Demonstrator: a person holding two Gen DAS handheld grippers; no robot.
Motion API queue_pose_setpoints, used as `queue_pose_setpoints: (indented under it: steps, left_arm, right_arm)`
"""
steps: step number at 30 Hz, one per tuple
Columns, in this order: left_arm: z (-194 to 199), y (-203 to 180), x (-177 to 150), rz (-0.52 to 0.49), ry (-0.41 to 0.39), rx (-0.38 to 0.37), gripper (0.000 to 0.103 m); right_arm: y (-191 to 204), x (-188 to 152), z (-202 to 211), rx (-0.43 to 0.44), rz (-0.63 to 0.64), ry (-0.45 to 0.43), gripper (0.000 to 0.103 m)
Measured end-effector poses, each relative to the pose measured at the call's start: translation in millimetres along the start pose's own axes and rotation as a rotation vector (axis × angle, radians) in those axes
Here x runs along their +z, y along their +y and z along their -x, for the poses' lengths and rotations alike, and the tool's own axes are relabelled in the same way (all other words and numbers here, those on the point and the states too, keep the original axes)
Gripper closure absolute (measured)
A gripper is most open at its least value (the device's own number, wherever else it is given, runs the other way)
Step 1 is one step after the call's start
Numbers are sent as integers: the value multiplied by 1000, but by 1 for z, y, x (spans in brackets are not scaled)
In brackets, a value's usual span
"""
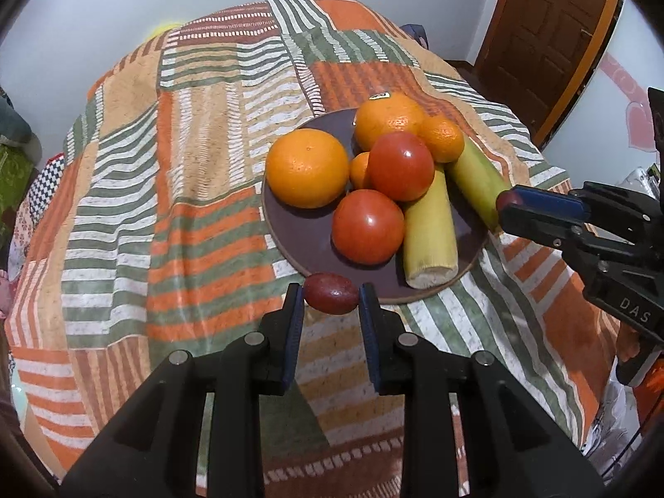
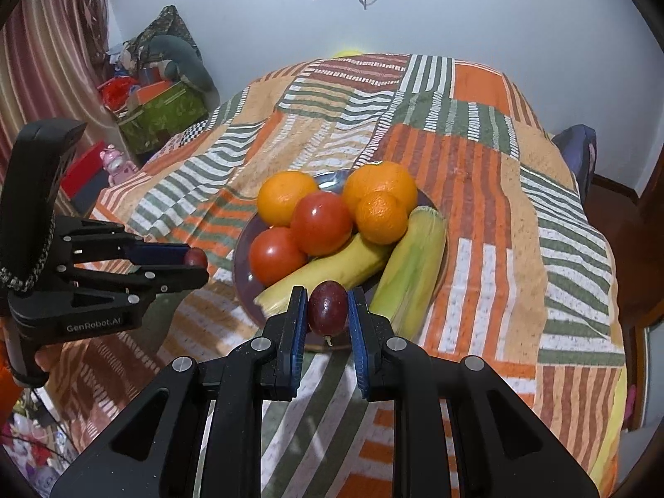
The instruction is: Organize fruits
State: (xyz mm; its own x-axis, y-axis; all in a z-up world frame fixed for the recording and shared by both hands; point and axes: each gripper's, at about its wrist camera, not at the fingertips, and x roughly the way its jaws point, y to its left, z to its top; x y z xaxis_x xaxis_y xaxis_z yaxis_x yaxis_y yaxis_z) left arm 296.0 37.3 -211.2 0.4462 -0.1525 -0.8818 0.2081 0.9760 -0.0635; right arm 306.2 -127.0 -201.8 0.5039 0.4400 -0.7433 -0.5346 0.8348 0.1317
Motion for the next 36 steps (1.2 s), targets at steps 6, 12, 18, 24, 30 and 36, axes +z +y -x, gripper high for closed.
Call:
queue_pose_setpoints:
  steps: [6,12,18,24,30,36]
  left_arm:
    - [-15,-3,8,0,6,-25,76]
    - [-27,-5,11,-8,26,-38,76]
    - [-32,-4,9,2,36,-43,76]
    - [-24,-4,6,-11,25,-25,70]
    - [3,-2,10,13,-44,-4,69]
    - [65,-7,13,53,-210,44,69]
  right_arm:
    - [-8,6,-10,-8,-15,-1,85]
    - [-11,6,-17,1,-23,3,85]
    - [-11,5,-18,11,-28,1,85]
    - [-13,6,-19,27,-46,4,80]
    - [-11,9,-4,14,-45,-25,79]
    - [-7,20,44,-1,-40,-130,79]
